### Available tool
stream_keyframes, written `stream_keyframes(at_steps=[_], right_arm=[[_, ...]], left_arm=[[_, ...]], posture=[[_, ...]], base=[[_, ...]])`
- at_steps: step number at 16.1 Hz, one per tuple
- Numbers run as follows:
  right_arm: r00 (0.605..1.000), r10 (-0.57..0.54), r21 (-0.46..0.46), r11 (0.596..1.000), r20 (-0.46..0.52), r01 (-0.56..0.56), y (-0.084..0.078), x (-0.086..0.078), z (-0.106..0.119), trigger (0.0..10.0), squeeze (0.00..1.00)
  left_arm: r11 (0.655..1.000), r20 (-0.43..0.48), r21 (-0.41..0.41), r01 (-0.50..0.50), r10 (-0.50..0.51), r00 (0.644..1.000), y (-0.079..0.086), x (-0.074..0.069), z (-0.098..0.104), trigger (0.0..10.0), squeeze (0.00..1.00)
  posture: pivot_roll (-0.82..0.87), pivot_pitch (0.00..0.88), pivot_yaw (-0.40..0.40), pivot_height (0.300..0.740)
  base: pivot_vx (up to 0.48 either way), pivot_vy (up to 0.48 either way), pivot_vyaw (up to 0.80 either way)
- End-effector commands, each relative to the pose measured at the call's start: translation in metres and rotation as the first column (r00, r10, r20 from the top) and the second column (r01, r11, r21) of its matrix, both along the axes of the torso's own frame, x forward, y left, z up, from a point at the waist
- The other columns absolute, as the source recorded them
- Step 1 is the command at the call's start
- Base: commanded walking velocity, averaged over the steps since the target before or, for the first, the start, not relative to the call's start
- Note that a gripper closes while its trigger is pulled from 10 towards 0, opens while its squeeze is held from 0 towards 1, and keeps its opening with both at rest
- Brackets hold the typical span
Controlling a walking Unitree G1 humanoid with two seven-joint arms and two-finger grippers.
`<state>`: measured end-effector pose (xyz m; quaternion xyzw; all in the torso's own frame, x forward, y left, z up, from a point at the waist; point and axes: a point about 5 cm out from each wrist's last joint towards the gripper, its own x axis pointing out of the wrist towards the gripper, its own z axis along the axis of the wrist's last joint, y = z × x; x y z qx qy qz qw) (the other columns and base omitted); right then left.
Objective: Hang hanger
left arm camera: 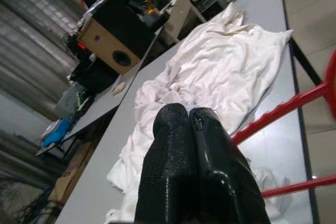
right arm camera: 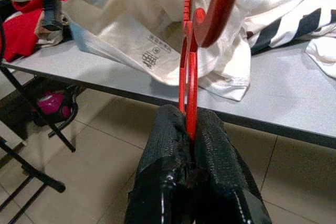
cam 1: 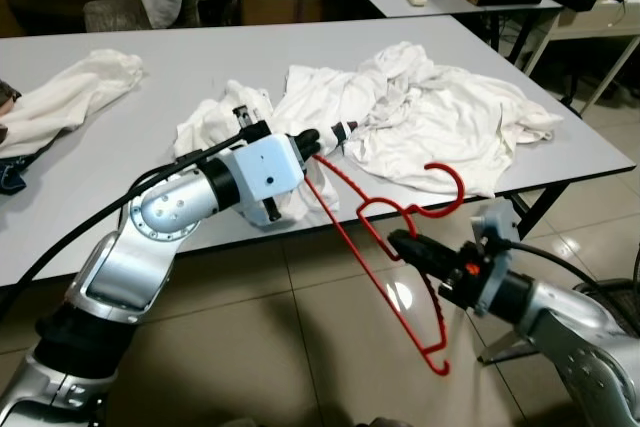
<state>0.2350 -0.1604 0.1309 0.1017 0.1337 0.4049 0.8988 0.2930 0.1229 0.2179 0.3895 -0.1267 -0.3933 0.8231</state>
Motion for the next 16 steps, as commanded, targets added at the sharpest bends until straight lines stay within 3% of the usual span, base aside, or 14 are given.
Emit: stream_keyframes(at_steps=[1, 3, 4, 6, 8, 10, 11, 12, 14, 15, 16], right_arm=[[0.999, -0.026, -0.022, 0.999, -0.022, 0.025, -0.002, 0.004, -0.004, 10.0, 0.0], [0.991, -0.117, 0.043, 0.992, -0.065, 0.12, -0.002, 0.02, -0.006, 10.0, 0.0], [0.982, -0.155, 0.134, 0.976, -0.109, 0.169, 0.001, 0.029, -0.005, 10.0, 0.0], [0.974, -0.164, 0.249, 0.948, -0.159, 0.2, 0.014, 0.041, -0.004, 10.0, 0.0], [0.964, -0.139, 0.384, 0.897, -0.228, 0.22, 0.037, 0.055, -0.003, 10.0, 0.0], [0.949, -0.116, 0.475, 0.844, -0.294, 0.25, 0.056, 0.067, 0.001, 10.0, 0.0], [0.941, -0.103, 0.523, 0.809, -0.323, 0.268, 0.06, 0.071, 0.004, 10.0, 0.0], [0.928, -0.083, 0.591, 0.749, -0.364, 0.299, 0.066, 0.076, 0.009, 10.0, 0.0], [0.897, -0.082, 0.652, 0.658, -0.434, 0.376, 0.066, 0.085, 0.011, 10.0, 0.0], [0.889, -0.092, 0.655, 0.644, -0.448, 0.396, 0.066, 0.087, 0.011, 10.0, 0.0], [0.884, -0.108, 0.647, 0.642, -0.455, 0.411, 0.065, 0.088, 0.009, 10.0, 0.0]], left_arm=[[0.999, -0.009, 0.003, 0.037, -0.037, 0.999, -0.004, -0.001, 0.003, 0.0, 0.0], [0.998, -0.087, 0.027, 0.059, -0.056, 0.995, -0.002, -0.002, -0.005, 0.0, 0.0], [0.997, -0.148, 0.055, 0.046, -0.037, 0.988, 0.004, -0.001, -0.013, 0.0, 0.0], [0.999, -0.267, -0.03, 0.016, -0.023, 0.963, 0.011, 0.0, -0.024, 0.0, 0.0], [0.999, -0.365, -0.053, 0.001, -0.02, 0.931, 0.019, 0.001, -0.039, 0.0, 0.0], [0.993, -0.43, -0.101, 0.057, -0.096, 0.898, 0.015, -0.004, -0.036, 0.0, 0.0], [0.993, -0.442, -0.086, 0.082, -0.112, 0.89, 0.015, -0.007, -0.036, 0.0, 0.0], [0.993, -0.457, -0.048, 0.11, -0.12, 0.881, 0.016, -0.009, -0.038, 0.0, 0.0], [0.997, -0.432, -0.019, 0.079, -0.079, 0.898, 0.022, -0.007, -0.038, 0.0, 0.0], [0.997, -0.414, 0.023, 0.076, -0.06, 0.908, 0.025, -0.006, -0.039, 0.0, 0.0], [0.998, -0.407, 0.004, 0.067, -0.06, 0.912, 0.026, -0.005, -0.036, 0.0, 0.0]], posture=[[-0.1, 0.0, -0.017, 0.74], [-0.09, 0.0, -0.008, 0.74], [-0.09, 0.0, 0.001, 0.74], [-0.09, 0.0, 0.024, 0.74], [-0.08, 0.0, 0.04, 0.74], [-0.07, 0.0, 0.049, 0.74], [-0.07, 0.0, 0.049, 0.74], [-0.06, 0.0, 0.053, 0.74], [-0.05, 0.0, 0.056, 0.74], [-0.04, 0.0, 0.058, 0.74], [-0.04, 0.0, 0.062, 0.74]], base=[[0.0, 0.0, 0.0], [0.0, 0.0, 0.0], [0.0, 0.0, 0.0], [0.0, 0.0, 0.0], [0.0, 0.0, 0.0], [0.0, 0.0, 0.0], [0.0, 0.0, 0.0], [0.0, 0.0, 0.0], [0.0, 0.0, 0.0], [0.0, 0.0, 0.0], [0.0, 0.0, 0.0]])
